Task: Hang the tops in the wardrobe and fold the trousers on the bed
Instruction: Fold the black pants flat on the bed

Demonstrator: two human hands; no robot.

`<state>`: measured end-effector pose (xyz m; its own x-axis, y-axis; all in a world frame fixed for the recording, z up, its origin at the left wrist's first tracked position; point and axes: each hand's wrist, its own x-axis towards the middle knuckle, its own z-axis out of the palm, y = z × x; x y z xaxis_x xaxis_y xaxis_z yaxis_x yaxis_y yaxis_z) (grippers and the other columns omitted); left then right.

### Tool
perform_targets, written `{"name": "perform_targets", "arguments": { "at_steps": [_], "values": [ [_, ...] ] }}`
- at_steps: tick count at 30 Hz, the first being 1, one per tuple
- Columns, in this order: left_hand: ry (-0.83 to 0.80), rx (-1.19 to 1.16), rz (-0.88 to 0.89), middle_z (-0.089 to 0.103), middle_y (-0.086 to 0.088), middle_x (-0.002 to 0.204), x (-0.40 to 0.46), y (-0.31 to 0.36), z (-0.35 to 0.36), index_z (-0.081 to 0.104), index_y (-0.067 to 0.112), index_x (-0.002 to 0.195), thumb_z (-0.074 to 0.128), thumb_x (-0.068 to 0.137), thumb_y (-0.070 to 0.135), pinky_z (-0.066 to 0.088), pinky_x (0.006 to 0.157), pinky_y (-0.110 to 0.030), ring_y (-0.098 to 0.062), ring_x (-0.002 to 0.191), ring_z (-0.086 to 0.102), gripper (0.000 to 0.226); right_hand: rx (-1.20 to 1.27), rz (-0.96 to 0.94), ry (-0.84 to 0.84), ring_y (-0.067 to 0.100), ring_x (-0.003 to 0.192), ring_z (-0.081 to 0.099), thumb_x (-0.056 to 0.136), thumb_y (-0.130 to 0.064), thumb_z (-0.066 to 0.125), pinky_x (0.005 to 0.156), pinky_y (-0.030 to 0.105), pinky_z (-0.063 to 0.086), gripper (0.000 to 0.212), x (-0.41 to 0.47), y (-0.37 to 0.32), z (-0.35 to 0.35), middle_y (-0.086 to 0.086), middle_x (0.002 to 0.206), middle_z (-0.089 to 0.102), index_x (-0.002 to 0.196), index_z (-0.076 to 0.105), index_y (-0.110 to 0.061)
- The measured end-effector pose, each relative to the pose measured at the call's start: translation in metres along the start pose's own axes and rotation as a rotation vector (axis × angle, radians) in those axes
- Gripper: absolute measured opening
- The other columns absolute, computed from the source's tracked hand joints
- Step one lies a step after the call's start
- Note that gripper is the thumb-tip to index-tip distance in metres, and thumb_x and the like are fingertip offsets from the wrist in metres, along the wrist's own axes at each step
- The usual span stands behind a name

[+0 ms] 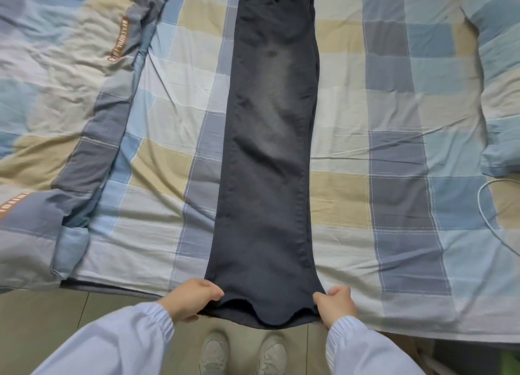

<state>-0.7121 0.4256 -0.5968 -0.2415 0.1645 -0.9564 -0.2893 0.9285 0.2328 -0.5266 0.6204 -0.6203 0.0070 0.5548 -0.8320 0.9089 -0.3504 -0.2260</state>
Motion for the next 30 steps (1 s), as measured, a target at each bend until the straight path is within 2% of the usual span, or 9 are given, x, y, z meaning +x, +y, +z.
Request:
{"name": "perform_targets", "arguments": {
  "at_steps": [5, 8, 11, 14, 17, 21, 25, 28, 30],
  "values": [
    [-0.097, -0.249, 0.074, 0.055, 0.005, 0.062, -0.011, 0.063, -0.052, 0.061, 0.020, 0.082, 0.059, 0.079, 0.059, 0.031, 0.052, -0.020, -0.009, 0.054, 0.053, 0.039, 0.177, -0.040, -0.198, 0.019, 0.056, 0.054, 0.086, -0.012, 0.050, 0.053, 0.022, 0.040, 0.018, 0.012, -0.074, -0.047, 0.007, 0.074, 0.058, 0.102, 0.051, -0.020],
    [-0.116, -0.305, 0.263, 0.054, 0.013, 0.062, 0.002, 0.090, -0.069, 0.061, 0.025, 0.084, 0.071, 0.044, 0.077, 0.028, 0.054, -0.022, -0.004, 0.052, 0.045, 0.066, 0.305, -0.031, -0.278, 0.016, 0.055, 0.048, 0.087, -0.022, 0.053, 0.057, 0.026, 0.042, 0.012, 0.031, -0.112, -0.059, 0.004, 0.064, 0.053, 0.079, 0.055, -0.013],
    [0.020, -0.279, 0.424, 0.067, 0.017, 0.090, 0.042, 0.109, -0.070, 0.054, 0.029, 0.107, 0.081, 0.050, 0.061, 0.041, 0.067, -0.019, 0.001, 0.076, 0.059, 0.071, 0.496, -0.228, -0.315, 0.010, 0.054, 0.043, 0.091, -0.043, 0.051, 0.056, 0.022, 0.040, 0.026, 0.058, -0.129, -0.050, -0.004, 0.067, 0.051, 0.086, 0.057, -0.019],
    [0.249, -0.140, 0.427, 0.069, -0.002, 0.105, 0.094, 0.102, -0.067, 0.062, 0.026, 0.104, 0.085, 0.050, 0.050, 0.053, 0.079, -0.026, -0.009, 0.088, 0.066, 0.064, 0.392, -0.356, -0.381, -0.001, 0.064, 0.064, 0.091, -0.032, 0.057, 0.057, 0.011, 0.046, 0.014, 0.083, -0.118, -0.030, -0.012, 0.080, 0.068, 0.096, 0.063, -0.021],
    [0.235, -0.127, 0.421, 0.069, 0.000, 0.099, 0.113, 0.090, -0.046, 0.069, 0.022, 0.092, 0.082, 0.061, 0.044, 0.055, 0.082, -0.035, -0.013, 0.089, 0.067, 0.040, 0.291, -0.325, -0.293, 0.016, 0.099, 0.065, 0.074, -0.032, 0.076, 0.087, 0.032, 0.053, 0.033, 0.106, -0.093, -0.008, 0.004, 0.116, 0.063, 0.103, 0.066, -0.022],
    [0.381, -0.025, 0.593, 0.059, 0.019, 0.099, 0.107, 0.070, -0.028, 0.056, 0.044, 0.092, 0.075, 0.072, 0.036, 0.047, 0.088, -0.030, -0.008, 0.104, 0.054, 0.029, 0.408, -0.264, -0.295, 0.022, 0.096, 0.067, 0.079, -0.015, 0.072, 0.086, 0.037, 0.053, 0.023, 0.106, -0.081, -0.003, 0.009, 0.105, 0.071, 0.102, 0.066, -0.012],
    [0.289, 0.292, 0.881, 0.060, 0.018, 0.103, 0.094, 0.048, -0.036, 0.060, 0.038, 0.095, 0.069, 0.069, 0.039, 0.047, 0.083, -0.030, -0.007, 0.098, 0.058, 0.028, 0.068, -0.328, -0.511, 0.005, 0.081, 0.069, 0.062, -0.014, 0.081, 0.072, 0.018, 0.054, 0.036, 0.086, -0.071, -0.004, -0.011, 0.083, 0.073, 0.093, 0.065, -0.020],
    [0.278, 0.669, 1.070, 0.058, 0.003, 0.112, 0.084, 0.032, -0.045, 0.061, 0.026, 0.097, 0.063, 0.076, 0.035, 0.041, 0.096, -0.024, -0.020, 0.105, 0.055, 0.023, -0.328, -0.460, -0.380, 0.012, 0.098, 0.059, 0.073, -0.012, 0.073, 0.082, 0.016, 0.048, 0.036, 0.078, -0.058, -0.002, -0.009, 0.092, 0.060, 0.085, 0.048, -0.036],
    [0.277, 0.831, 1.051, 0.051, 0.011, 0.120, 0.079, 0.021, -0.049, 0.052, 0.031, 0.115, 0.051, 0.082, 0.043, 0.025, 0.109, -0.012, -0.006, 0.114, 0.047, 0.035, -0.426, -0.577, -0.233, 0.018, 0.109, 0.054, 0.073, -0.019, 0.068, 0.088, 0.021, 0.043, 0.038, 0.076, -0.050, 0.002, -0.003, 0.102, 0.055, 0.091, 0.043, -0.041]
  ]
}}
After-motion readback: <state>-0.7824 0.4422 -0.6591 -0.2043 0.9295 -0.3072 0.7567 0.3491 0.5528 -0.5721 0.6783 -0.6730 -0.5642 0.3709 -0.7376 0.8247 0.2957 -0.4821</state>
